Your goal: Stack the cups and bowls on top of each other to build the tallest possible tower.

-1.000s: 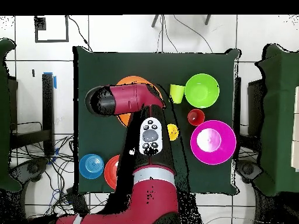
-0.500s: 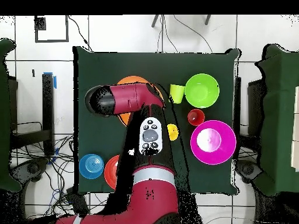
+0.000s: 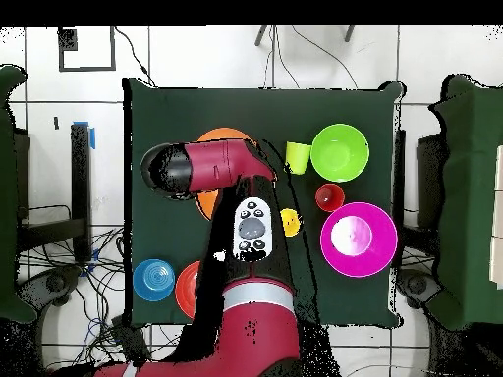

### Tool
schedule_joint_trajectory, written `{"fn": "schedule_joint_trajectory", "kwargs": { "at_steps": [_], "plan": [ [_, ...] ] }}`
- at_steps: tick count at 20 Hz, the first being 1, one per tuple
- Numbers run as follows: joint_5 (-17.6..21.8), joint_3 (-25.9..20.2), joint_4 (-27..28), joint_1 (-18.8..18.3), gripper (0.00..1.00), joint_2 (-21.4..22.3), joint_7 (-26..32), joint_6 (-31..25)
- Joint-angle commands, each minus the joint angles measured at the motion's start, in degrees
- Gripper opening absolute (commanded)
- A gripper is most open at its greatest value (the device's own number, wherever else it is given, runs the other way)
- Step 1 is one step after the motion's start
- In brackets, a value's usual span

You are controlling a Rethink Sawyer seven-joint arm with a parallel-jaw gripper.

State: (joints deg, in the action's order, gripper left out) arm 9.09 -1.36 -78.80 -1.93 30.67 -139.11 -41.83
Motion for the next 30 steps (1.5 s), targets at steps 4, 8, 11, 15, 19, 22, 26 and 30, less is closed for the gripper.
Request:
{"fn": "schedule_joint_trajectory", "kwargs": {
  "at_steps": [4,8,11,15,19,22,26,30],
  "plan": [
    [4.7,-6.5,-1.3,0.2,0.00,0.2,12.5,-5.8],
    [4.7,-6.3,-0.6,0.6,0.00,0.3,12.3,-7.2],
    [4.5,-6.2,0.2,0.8,0.00,0.7,12.4,-9.2],
    [4.5,-6.9,1.9,0.3,0.00,0.3,13.9,-11.0],
    [4.6,-7.1,2.6,0.1,0.00,0.7,14.4,-12.6],
    [4.4,-7.3,2.9,0.0,0.00,1.7,14.4,-14.2],
    [4.6,-7.4,3.1,-0.1,0.00,2.5,14.5,-15.9],
    [4.8,-8.0,3.3,-0.5,0.00,2.9,14.7,-17.0]
  ]
}}
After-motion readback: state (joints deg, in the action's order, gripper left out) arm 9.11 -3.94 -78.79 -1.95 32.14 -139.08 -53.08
